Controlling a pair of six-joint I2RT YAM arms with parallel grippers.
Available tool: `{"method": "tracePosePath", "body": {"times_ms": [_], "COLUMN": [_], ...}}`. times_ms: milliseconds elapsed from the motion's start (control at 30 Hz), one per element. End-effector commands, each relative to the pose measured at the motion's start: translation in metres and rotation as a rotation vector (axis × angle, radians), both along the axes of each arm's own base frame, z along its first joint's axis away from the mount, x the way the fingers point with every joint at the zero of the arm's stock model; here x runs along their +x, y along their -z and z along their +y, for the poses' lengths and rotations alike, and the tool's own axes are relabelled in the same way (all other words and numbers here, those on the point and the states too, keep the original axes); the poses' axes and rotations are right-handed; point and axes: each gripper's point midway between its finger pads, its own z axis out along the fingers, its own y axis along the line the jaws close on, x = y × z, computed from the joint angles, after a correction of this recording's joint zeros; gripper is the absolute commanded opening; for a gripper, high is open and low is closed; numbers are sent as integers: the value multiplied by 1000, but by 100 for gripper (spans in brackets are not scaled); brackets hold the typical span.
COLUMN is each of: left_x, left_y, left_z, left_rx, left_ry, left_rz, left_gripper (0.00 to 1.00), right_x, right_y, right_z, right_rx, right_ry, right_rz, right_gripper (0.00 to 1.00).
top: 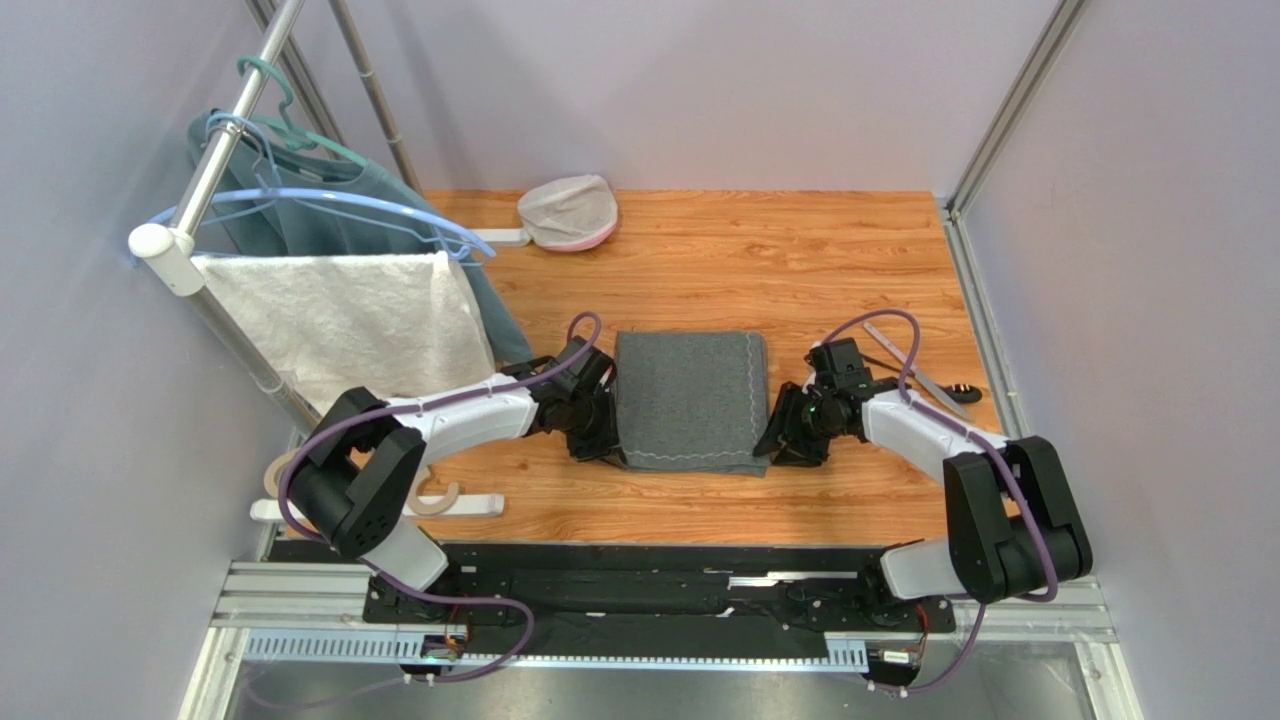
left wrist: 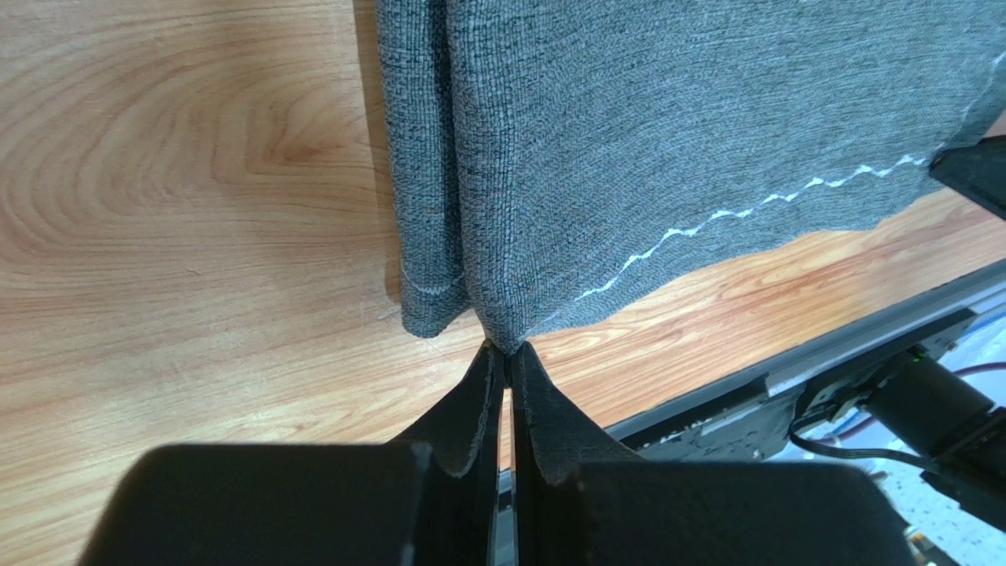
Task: Fold the napkin into a case and place the utensils inside
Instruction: Smooth out the square-folded napkin at the center of the board.
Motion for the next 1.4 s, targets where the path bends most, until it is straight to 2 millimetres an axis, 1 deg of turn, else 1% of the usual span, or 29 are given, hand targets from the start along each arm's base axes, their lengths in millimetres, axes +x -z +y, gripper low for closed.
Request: {"method": "tracePosePath", "body": {"times_ms": [0, 167, 200, 333, 467, 533, 600, 667, 733, 767, 833, 867, 900, 967, 1000, 1067, 1100, 1200, 1267, 1300, 1367], "left_x": [6, 8, 10, 14, 14, 14, 14, 13, 14, 14, 16, 18, 18, 25, 29, 34, 37, 46, 49, 50, 49], "left_y": [-25, -44, -51, -67, -70, -68, -67, -66, -66, -67, -67, -68, -68, -71, -74, -77, -80, -87, -89, -88, -82], "left_z": [-8, -10, -11, -14, -15, -16, -16, -15, -15, -14, -13, -12, -11, -6, -5, 1, 3, 12, 17, 21, 25], "left_rx": [-62, -88, -102, -126, -134, -136, -135, -132, -128, -126, -117, -112, -103, -88, -85, -73, -67, -39, -17, 3, 26], "left_ry": [2, 9, 6, 12, 20, 23, 24, 23, 26, 27, 24, 24, 28, 16, 20, 9, 11, 4, 10, 5, 14], "left_rz": [-45, -76, -91, -124, -125, -117, -114, -115, -118, -122, -131, -139, -145, -159, -174, -182, -195, -222, -239, -241, -233], "left_gripper": [5, 2, 2, 2, 2, 2, 2, 1, 2, 1, 1, 1, 1, 1, 1, 1, 0, 0, 0, 0, 0], "right_x": [-3, -3, -3, -3, -4, -4, -5, -3, -3, -1, -1, 1, 4, 2, 6, 5, 6, 7, 5, 3, -1], "right_y": [6, 6, 6, 4, 6, 8, 8, 6, 5, 2, -2, -6, -11, -17, -25, -32, -41, -55, -57, -58, -56], "right_z": [-11, -11, -10, -8, -4, -3, -3, -2, -3, -2, -3, -4, -4, -5, -5, -7, -7, -5, -1, 4, 7], "right_rx": [-62, -63, -63, -46, -23, -19, -17, -15, -15, -14, -23, -23, -25, -35, -33, -44, -43, -34, -3, 22, 38], "right_ry": [-9, -17, -16, -16, -13, -14, -13, -15, -12, -13, -11, -11, -10, -20, -21, -21, -20, -29, -37, -45, -40], "right_rz": [-8, -3, -4, 2, 7, 16, 16, 9, 13, 2, 1, -14, -24, -28, -43, -45, -57, -74, -64, -57, -41], "right_gripper": [47, 47, 45, 41, 39, 35, 29, 27, 19, 13, 9, 6, 4, 0, 0, 0, 0, 0, 0, 0, 0]}}
